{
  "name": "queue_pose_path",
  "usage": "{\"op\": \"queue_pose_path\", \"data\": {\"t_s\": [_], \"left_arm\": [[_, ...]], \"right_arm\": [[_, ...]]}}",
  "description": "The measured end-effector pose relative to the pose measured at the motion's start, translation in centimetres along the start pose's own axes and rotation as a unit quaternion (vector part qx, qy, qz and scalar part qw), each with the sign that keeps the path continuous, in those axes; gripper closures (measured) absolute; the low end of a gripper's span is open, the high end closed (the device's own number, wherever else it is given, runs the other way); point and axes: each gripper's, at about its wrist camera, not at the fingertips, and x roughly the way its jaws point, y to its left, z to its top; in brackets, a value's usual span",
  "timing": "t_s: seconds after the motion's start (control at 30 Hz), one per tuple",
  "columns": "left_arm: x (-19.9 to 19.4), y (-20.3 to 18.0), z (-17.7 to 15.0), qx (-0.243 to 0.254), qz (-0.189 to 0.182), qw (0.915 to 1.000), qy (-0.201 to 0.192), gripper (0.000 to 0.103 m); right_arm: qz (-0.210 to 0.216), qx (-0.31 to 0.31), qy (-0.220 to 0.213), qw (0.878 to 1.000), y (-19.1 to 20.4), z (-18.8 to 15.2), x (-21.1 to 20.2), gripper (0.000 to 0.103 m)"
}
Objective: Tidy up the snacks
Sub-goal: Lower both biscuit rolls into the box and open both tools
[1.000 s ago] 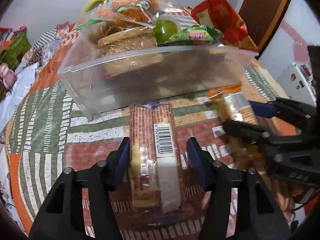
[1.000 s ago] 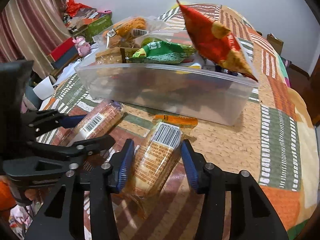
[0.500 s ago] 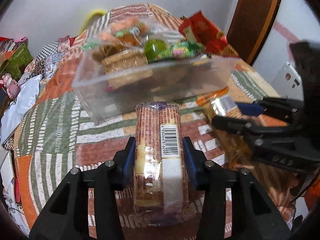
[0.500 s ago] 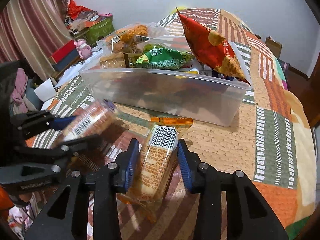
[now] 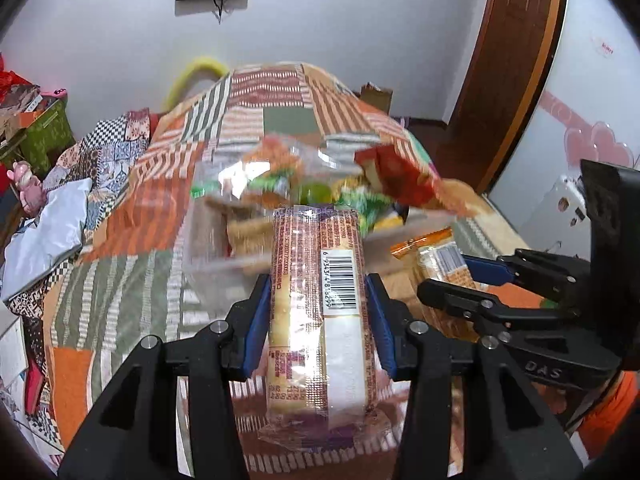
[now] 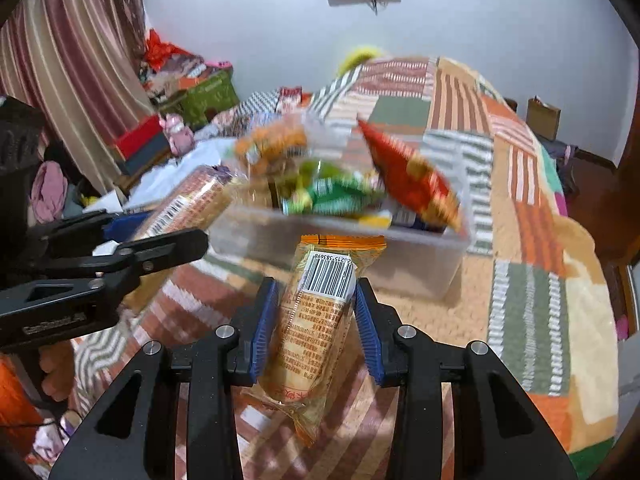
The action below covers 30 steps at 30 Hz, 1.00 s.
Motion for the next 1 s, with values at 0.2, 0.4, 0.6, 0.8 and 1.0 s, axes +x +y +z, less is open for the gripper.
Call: {"op": "queue_pose_path", "data": {"t_s": [0.2,0.4,0.6,0.8,1.0], "left_arm": [[0.3,-0.2,2.4,-0.005,0.0,0.9999,-0.016,0.057],[0.6,0.0,4.6,-0.014,-0.003,0.9994,-0.031,0.057],[1.8,0.6,6.5,-0.011,0.005,0.9994,-0.034,0.057],[3.5,1.7,7.6,-0.019,0.007,0.9994,-0.027,0.057],[5.0,2.4,8.2,-0.023,0.014,0.9995,-0.017,0.058]], "right_arm": [[-0.01,0.003,-0.04,0.999,-0.2,2.4,-1.5,0.067],[-0.02,0.013,-0.068,0.997,-0.6,5.6,-1.0,0.067],[-0.031,0.006,-0.071,0.997,-0.8,7.8,0.4,0.067],[-0.032,0.004,-0.062,0.998,-1.4,9.4,2.2,0.068],[-0.03,0.002,-0.052,0.998,-1.1,10.0,3.8,0.068]]}}
